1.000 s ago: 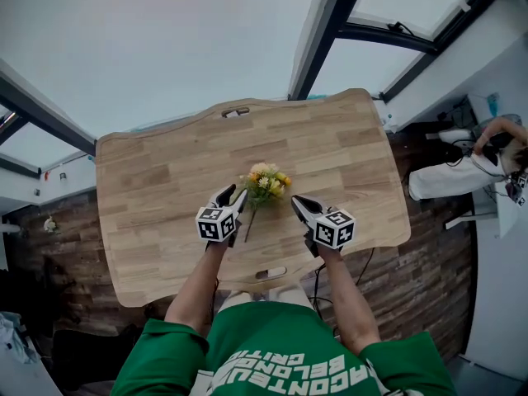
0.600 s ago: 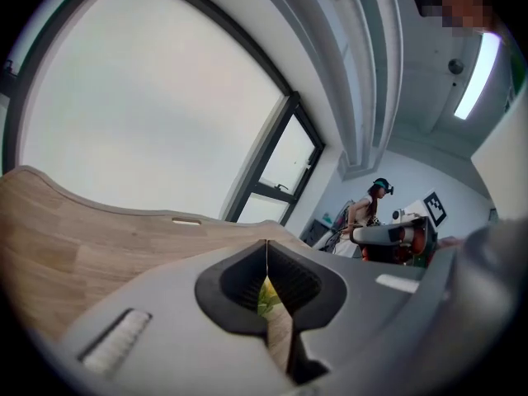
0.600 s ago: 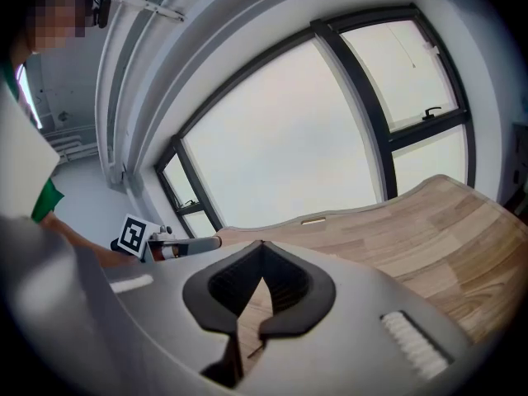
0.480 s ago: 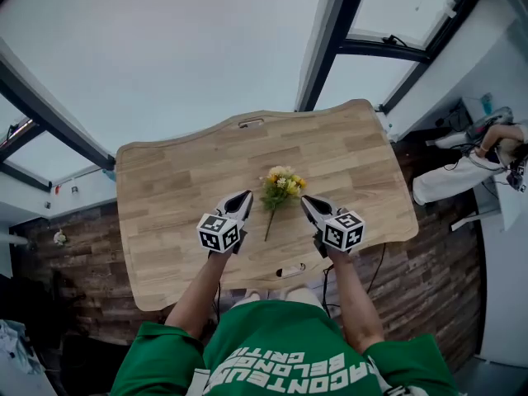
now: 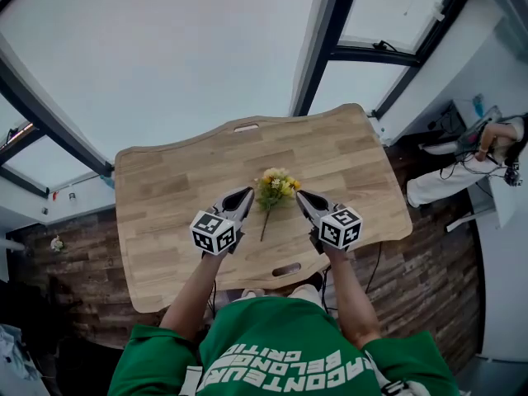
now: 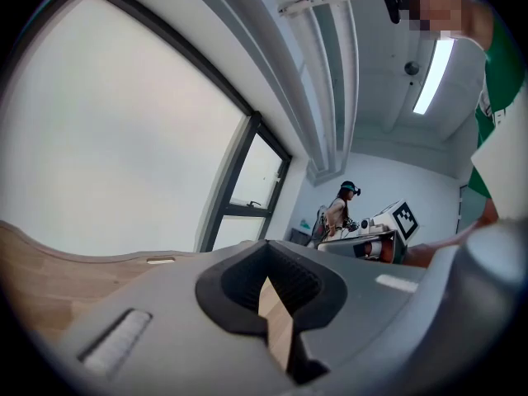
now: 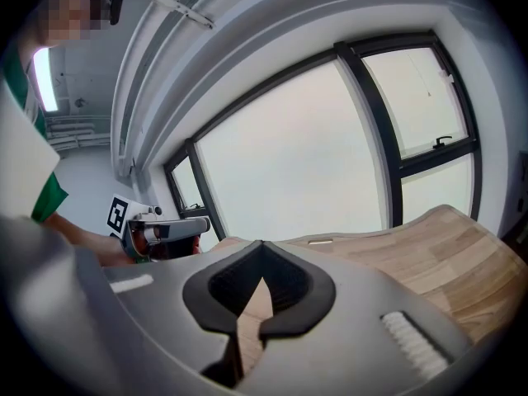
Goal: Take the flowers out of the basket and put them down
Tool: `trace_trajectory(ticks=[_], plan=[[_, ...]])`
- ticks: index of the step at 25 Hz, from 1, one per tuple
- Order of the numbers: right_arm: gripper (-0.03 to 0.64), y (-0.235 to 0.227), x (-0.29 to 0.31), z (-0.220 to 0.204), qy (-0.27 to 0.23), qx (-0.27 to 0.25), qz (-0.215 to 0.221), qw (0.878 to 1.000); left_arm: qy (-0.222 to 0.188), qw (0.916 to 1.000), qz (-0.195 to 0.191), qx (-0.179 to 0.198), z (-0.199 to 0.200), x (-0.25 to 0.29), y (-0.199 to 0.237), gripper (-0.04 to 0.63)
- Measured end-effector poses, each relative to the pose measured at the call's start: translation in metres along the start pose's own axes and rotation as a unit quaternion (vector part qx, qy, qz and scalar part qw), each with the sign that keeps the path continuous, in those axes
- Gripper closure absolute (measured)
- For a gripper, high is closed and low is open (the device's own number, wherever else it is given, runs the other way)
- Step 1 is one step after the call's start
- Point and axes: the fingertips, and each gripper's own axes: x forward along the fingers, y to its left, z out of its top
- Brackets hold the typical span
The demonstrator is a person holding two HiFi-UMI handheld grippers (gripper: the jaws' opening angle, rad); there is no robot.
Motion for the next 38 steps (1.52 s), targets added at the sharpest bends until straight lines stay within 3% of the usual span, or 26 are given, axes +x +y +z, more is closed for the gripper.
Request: trace_trajectory(ticks=[17,25,38], plan=[[0.611,-0.071,-0.066,0.02,-0.001,-0.028,0.036,0.999,-0.009,0.9999,0.003,0.007,0.001,0.074,-0.076,0.58],[0.612,-0.103,-0.1,0.024,-0.005,-0.037,0.033,0.999,0.003,0.9998,-0.012,0.013,-0.01,0.111,-0.117,0.58],[0.612,-0.12,-0.121,0.025,-0.011,-0.042,0.035,0.998,0.007,0.9996,-0.021,0.017,-0.011,0.136,-0.133,0.58]])
